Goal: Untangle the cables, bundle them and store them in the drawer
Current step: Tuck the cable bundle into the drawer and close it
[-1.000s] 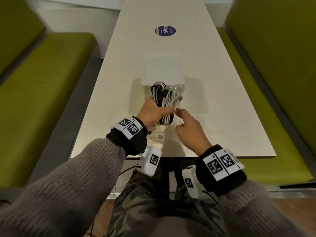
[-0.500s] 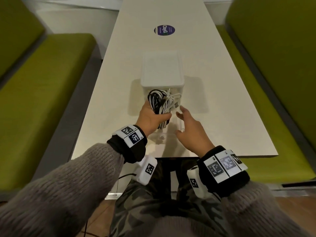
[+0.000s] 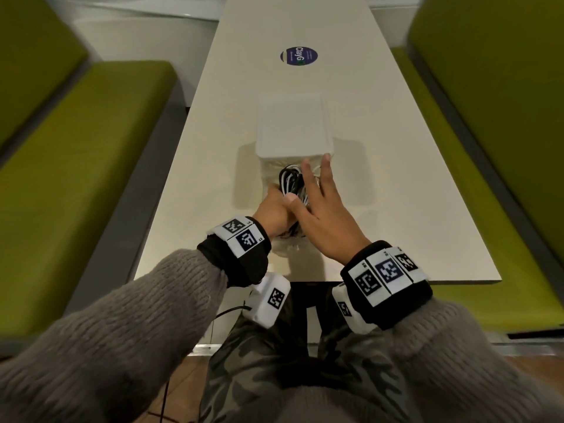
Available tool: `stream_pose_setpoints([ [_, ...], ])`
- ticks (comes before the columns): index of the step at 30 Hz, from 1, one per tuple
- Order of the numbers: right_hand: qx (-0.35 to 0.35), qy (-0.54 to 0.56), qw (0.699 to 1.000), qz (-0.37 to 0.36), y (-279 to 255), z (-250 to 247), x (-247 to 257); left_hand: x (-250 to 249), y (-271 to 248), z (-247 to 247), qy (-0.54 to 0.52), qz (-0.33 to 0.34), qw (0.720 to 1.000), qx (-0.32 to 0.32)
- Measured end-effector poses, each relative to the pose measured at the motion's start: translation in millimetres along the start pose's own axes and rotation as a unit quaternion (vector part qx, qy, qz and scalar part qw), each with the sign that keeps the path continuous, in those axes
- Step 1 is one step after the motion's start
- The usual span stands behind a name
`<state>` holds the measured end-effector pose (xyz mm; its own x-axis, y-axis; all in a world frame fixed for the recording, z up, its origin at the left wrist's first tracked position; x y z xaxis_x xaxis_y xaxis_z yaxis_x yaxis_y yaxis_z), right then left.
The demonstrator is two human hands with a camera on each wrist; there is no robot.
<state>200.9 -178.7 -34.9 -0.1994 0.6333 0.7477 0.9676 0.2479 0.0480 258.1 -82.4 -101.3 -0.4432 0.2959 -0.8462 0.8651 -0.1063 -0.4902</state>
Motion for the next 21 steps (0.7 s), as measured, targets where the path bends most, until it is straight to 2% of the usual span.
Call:
stream_pose_setpoints([
  [3,0.015,0.076,0.995,0.056,0,8,-5,-18,-24,0,0.02,-0.043,0.998,-0.036],
  [6,0.022,0.101,0.991,0.079,-2,9,-5,-23,-29,3,0.147,-0.006,0.988,-0.045],
  [8,0.026,0.107,0.991,0.078,-2,6,-3,-24,-34,8,0.252,0.02,0.967,-0.038],
  [10,0.025,0.113,0.99,0.079,-3,6,-2,-27,-38,10,0.388,0.042,0.919,-0.048],
  [13,0.017,0.096,0.992,0.079,-2,9,-5,-37,-45,6,0.572,0.072,0.811,-0.095],
  [14,0.019,0.084,0.993,0.078,-1,10,-6,-39,-46,4,0.597,0.066,0.792,-0.109],
  [15,0.021,0.071,0.994,0.077,0,11,-8,-38,-46,1,0.601,0.054,0.788,-0.122],
  [17,0.026,0.049,0.996,0.076,2,13,-8,-35,-48,-5,0.578,0.042,0.801,-0.149],
  [18,0.028,0.04,0.996,0.071,3,14,-7,-33,-49,-8,0.548,0.05,0.819,-0.165],
  [19,0.028,0.033,0.997,0.063,4,16,-4,-30,-51,-10,0.5,0.062,0.846,-0.175],
  [21,0.024,0.026,0.998,0.044,7,19,-1,-28,-56,-15,0.344,0.083,0.922,-0.159],
])
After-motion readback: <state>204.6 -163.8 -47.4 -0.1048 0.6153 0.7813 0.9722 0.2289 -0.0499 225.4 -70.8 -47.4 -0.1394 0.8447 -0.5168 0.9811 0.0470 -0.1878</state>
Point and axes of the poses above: each hand's wrist, its own y-axis towards the middle knuckle, its own z-axis out of the palm, x = y × z, the point moved 5 cm from there along y, towards the middle knuckle, and after that the axes turned 7 degrees about -z, right-handed, at the moved point
